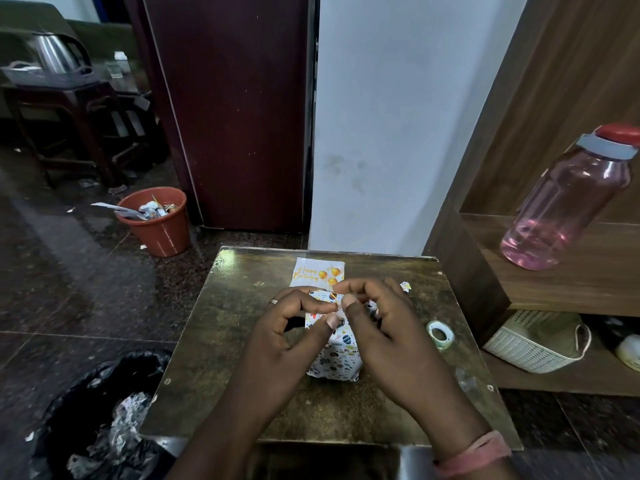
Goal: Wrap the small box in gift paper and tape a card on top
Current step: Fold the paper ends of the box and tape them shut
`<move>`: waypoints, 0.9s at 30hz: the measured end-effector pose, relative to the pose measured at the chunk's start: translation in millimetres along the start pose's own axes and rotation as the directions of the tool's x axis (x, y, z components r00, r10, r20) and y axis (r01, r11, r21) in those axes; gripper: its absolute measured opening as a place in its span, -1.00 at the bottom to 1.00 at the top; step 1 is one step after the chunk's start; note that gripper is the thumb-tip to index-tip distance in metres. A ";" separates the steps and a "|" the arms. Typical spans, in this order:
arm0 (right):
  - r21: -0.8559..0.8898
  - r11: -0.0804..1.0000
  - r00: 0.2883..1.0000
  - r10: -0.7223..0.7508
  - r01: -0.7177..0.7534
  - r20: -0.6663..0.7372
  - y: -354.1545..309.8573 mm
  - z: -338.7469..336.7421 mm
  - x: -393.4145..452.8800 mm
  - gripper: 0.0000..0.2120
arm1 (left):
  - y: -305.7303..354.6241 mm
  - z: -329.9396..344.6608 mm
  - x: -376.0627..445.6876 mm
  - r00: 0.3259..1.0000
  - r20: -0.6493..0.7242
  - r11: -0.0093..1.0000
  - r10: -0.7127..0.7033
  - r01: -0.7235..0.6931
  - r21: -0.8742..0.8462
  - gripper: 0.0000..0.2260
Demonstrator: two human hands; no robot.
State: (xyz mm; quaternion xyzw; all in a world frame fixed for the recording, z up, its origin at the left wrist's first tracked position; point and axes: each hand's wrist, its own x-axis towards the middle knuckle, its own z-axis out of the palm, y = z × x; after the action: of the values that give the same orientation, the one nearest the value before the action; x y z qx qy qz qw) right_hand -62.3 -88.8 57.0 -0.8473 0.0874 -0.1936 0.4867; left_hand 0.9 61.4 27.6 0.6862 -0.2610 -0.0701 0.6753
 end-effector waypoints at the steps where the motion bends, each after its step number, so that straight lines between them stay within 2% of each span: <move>1: 0.029 1.000 1.000 0.002 -0.002 -0.008 -0.5 -1.3 0.3 -0.86 | -0.2 -0.6 -0.6 1.000 -0.001 1.000 0.015 -0.015 0.021 -0.92; 3: 0.065 0.998 1.000 0.008 -0.008 0.004 -0.7 -4.8 -0.1 -0.84 | 0.6 -1.7 -1.2 0.998 0.010 0.993 0.057 -0.058 0.106 -0.85; 6: 0.077 0.996 0.996 0.035 -0.042 0.088 3.5 -12.1 -1.3 -0.80 | 2.7 -2.7 -3.9 0.996 0.071 0.982 0.060 -0.072 0.175 -0.57; 9: 0.068 0.995 0.985 0.058 -0.070 0.163 6.8 -18.6 -2.1 -0.76 | 4.1 -0.9 -7.0 0.993 0.118 0.989 -0.010 -0.008 0.149 -0.34; 12: 0.137 0.986 0.980 0.073 -0.100 0.185 8.0 -22.8 -1.8 -0.74 | 6.9 1.0 -8.7 0.988 0.145 0.994 -0.058 0.044 0.103 -0.26; 17: 0.144 0.983 0.974 0.086 -0.118 0.208 8.1 -24.7 -1.9 -0.74 | 9.1 1.0 -8.6 0.989 0.136 0.994 -0.055 0.041 0.101 -0.26; 27: 0.132 0.987 0.989 0.075 -0.092 0.124 14.9 -23.5 2.6 -0.84 | -3.0 -3.2 -7.4 0.994 0.109 0.985 -0.025 0.006 0.172 -0.37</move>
State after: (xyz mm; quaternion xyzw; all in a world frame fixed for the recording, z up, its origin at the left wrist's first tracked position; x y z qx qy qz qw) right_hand -69.0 -115.8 55.5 -0.8172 0.0804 -0.1281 0.5561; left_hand -3.1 67.5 23.0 0.7389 -0.2977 -0.0905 0.5976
